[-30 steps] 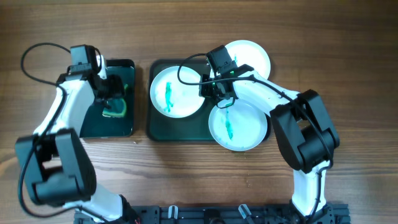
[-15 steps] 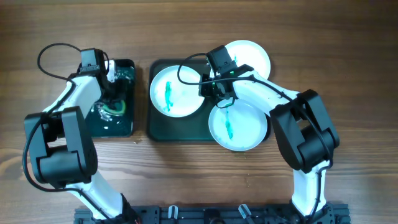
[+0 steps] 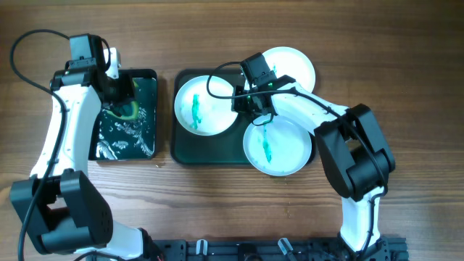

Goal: Clean dirty plates on tray and stack at the side
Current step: 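Grasp sponge with left gripper, grip left plate rim with right gripper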

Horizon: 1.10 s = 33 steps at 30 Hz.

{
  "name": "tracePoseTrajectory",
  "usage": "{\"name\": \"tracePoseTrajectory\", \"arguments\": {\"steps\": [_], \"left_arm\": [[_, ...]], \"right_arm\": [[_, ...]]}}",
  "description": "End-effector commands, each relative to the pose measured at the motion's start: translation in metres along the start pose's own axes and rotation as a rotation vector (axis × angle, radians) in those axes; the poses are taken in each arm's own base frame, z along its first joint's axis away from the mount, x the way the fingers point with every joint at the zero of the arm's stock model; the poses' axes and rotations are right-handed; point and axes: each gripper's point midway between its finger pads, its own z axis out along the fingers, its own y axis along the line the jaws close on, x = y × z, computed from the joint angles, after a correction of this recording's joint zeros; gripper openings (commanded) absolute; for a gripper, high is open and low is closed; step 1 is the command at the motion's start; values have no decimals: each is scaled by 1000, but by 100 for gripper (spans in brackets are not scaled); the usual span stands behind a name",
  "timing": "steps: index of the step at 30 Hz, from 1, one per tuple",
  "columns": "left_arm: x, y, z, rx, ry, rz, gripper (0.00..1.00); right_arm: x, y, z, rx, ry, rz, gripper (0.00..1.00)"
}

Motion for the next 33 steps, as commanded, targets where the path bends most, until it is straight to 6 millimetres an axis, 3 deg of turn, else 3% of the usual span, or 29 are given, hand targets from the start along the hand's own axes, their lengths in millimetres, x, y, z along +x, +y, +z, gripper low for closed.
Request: {"name": "tracePoseTrajectory", "arguments": {"steps": [1,8,11,15,17,21,26,29,33], "left_arm": [[2,-10,-2,40,12,-33,4],[3,-1,0,-8,15,-95,4],[-2,-31,0,81,-4,-81,4],[-6,-104,1,160,-51,-46,4],[3,-125,11,166,-23,-47,4],[35,-138,58,135,120,-68,4],[60,-143,99,119,228,-73,4],[66,-157,115,141,238,-48,4],[85,-196,114,234,275,19,4]], "right_arm": [[4,-3,11,9,20,12,4],[8,0,11,-8,41,13,4],[11,4,9,-46,68,9,4],[10,2,8,-64,82,17,4],[12,1,8,-60,88,14,4],[14,-1,7,-55,95,16,4],[13,0,7,-56,94,16,4],[13,0,7,-57,92,16,4],[12,0,7,-57,90,15,4]]}}
